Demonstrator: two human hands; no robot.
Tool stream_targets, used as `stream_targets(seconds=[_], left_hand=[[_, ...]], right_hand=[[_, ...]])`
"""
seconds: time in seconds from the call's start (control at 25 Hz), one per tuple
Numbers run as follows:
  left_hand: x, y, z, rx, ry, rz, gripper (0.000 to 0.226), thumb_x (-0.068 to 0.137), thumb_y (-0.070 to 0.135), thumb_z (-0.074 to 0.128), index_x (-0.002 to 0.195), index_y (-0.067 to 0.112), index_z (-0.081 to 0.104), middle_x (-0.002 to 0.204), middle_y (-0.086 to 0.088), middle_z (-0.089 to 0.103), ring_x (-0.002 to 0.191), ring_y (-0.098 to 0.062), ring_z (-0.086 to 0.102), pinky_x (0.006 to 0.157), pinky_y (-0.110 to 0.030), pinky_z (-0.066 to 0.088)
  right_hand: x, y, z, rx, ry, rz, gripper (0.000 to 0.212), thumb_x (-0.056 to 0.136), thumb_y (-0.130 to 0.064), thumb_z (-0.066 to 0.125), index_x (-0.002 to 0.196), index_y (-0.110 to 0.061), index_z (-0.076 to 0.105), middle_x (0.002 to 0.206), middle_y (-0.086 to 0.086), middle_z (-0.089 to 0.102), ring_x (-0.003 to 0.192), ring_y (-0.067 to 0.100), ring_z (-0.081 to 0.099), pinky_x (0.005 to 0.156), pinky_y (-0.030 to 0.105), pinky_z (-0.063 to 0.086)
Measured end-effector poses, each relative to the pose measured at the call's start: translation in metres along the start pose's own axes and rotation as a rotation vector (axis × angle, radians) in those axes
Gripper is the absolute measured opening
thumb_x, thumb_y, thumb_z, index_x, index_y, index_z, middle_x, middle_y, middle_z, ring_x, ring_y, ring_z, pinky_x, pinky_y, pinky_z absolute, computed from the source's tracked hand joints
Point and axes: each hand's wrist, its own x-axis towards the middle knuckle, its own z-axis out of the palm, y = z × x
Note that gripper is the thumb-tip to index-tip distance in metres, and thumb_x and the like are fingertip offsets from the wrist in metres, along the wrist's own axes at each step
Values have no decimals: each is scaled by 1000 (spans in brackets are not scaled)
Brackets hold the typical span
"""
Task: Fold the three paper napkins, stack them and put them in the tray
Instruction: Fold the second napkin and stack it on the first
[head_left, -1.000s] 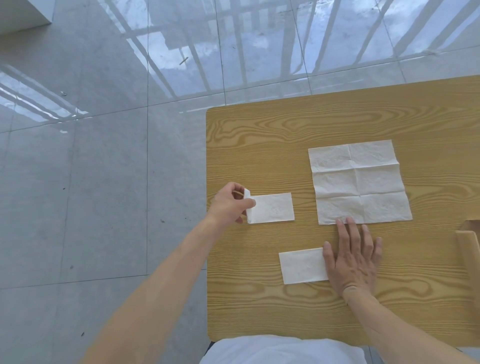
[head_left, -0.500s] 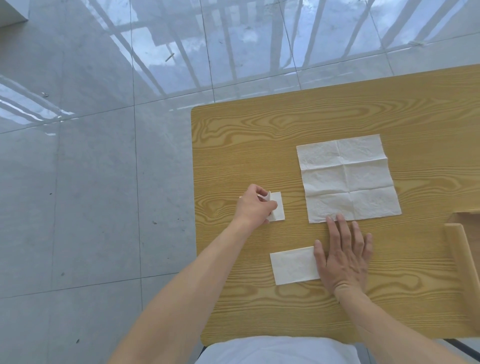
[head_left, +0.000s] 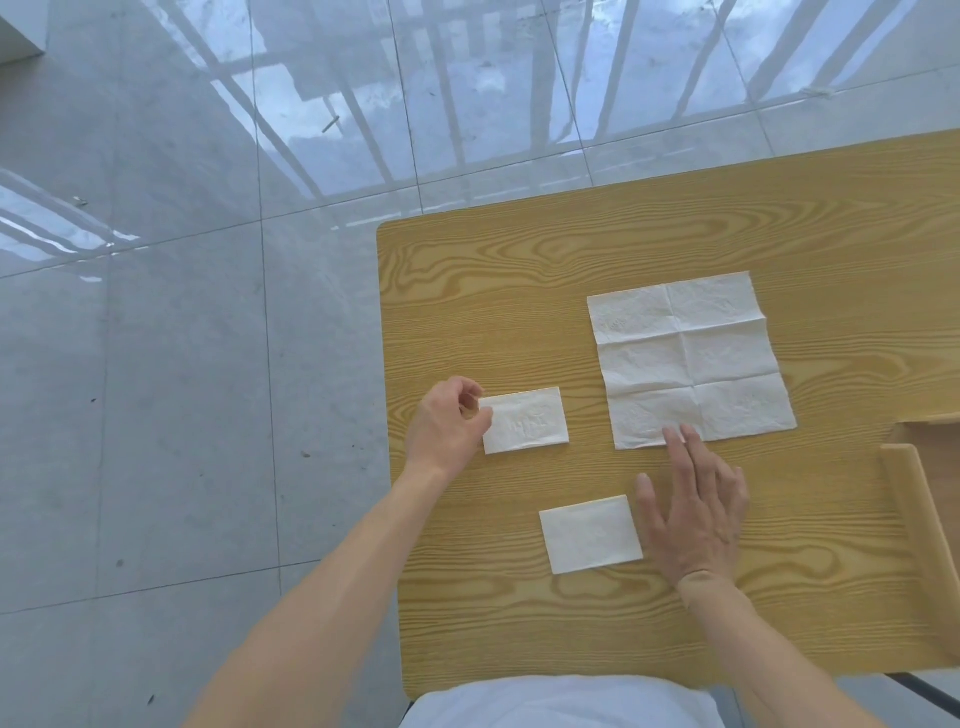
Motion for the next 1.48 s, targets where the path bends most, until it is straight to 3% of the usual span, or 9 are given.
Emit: stream_targets(seconds=[0.12, 0.28, 0.36, 0.56, 0.68, 0.92, 1.04, 1.16, 1.48], left_hand=[[7, -6, -4, 265, -10, 93, 38, 86, 38, 68, 121, 24, 62, 110, 5, 61, 106, -16, 52, 88, -35, 50], [9, 0, -2, 468, -21, 141, 42, 85, 42, 65, 123, 25, 59, 114, 3, 57, 107, -18, 51, 88, -37, 47], [7, 4, 1, 493, -9, 169, 34, 87, 37, 65, 117, 23, 60, 111, 1, 55, 104, -20, 50, 84, -35, 46], [8, 11, 2, 431, -41, 100, 20, 88, 25, 63, 107, 20, 58, 110, -1, 51, 102, -20, 47, 81, -35, 47], [8, 16, 1, 404, -95, 64, 16, 87, 19, 62, 101, 19, 54, 108, -1, 51, 100, -21, 47, 75, -34, 44], [-5, 16, -3, 198, -128, 88, 19, 84, 7, 58, 95, 21, 51, 90, 4, 60, 82, -18, 57, 66, -37, 50], [-13, 10, -5, 89, -146, 150, 19, 83, 8, 62, 94, 24, 59, 89, 7, 60, 82, -13, 57, 67, -31, 49], [-21, 3, -9, -64, -135, 149, 25, 79, 10, 66, 75, 34, 60, 87, 12, 61, 79, -6, 57, 69, -22, 45], [-44, -18, -8, -320, -197, 9, 16, 79, 17, 76, 79, 30, 65, 87, 10, 67, 63, 2, 58, 59, -8, 44]], right_hand=[[32, -28, -10, 21, 73, -131, 45, 92, -46, 47, 133, -29, 51, 140, -5, 50, 119, 25, 42, 101, 47, 33], [86, -88, -9, -67, -322, -291, 59, 88, -48, 60, 141, -31, 42, 146, -4, 44, 125, 26, 35, 100, 46, 37], [99, -105, -5, -156, -412, -332, 63, 85, -47, 65, 142, -32, 41, 147, -3, 39, 127, 27, 32, 101, 44, 34], [106, -114, -4, -157, -401, -325, 44, 79, -38, 74, 118, -31, 56, 132, -1, 48, 120, 27, 37, 92, 41, 35], [107, -123, -5, -156, -437, -316, 37, 79, -36, 74, 107, -29, 52, 123, -4, 52, 113, 25, 39, 86, 38, 35], [103, -123, -10, -163, -486, -332, 40, 79, -38, 69, 116, -33, 55, 115, -3, 51, 113, 26, 39, 87, 38, 34], [94, -115, -20, -5, -477, -271, 16, 79, -35, 69, 90, -31, 59, 110, -6, 53, 112, 23, 41, 89, 38, 37], [76, -110, -35, 244, -541, -216, 20, 79, -26, 72, 79, -31, 53, 93, -11, 64, 99, 17, 57, 84, 39, 47], [39, -102, -36, 365, -319, -225, 15, 79, -17, 76, 84, -29, 68, 89, -17, 66, 93, 10, 53, 79, 28, 40]])
